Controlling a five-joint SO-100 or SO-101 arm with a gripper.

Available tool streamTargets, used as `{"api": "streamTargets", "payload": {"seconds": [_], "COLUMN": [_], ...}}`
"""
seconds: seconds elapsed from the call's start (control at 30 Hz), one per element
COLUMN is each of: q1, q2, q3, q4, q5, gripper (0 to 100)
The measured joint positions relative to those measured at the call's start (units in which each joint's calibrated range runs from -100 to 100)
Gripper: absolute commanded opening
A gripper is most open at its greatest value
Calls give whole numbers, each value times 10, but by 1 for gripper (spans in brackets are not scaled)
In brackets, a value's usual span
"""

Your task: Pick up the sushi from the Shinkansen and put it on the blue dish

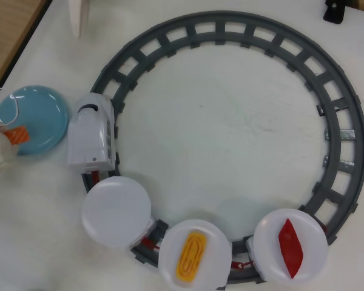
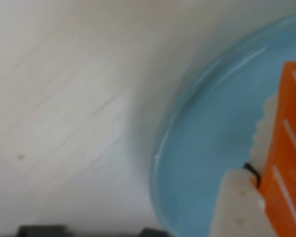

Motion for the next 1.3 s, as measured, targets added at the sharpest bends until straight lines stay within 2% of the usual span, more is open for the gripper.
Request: {"api": "streamTargets", "payload": {"seconds": [0.4,1.1,1.3], "q1": [-4,49,43], "q2": [104,172,173], "q3": [-136,-138,-114], "q4": [-32,-108,-128], "q5": [0,11,12], "gripper": [3,3,15]}}
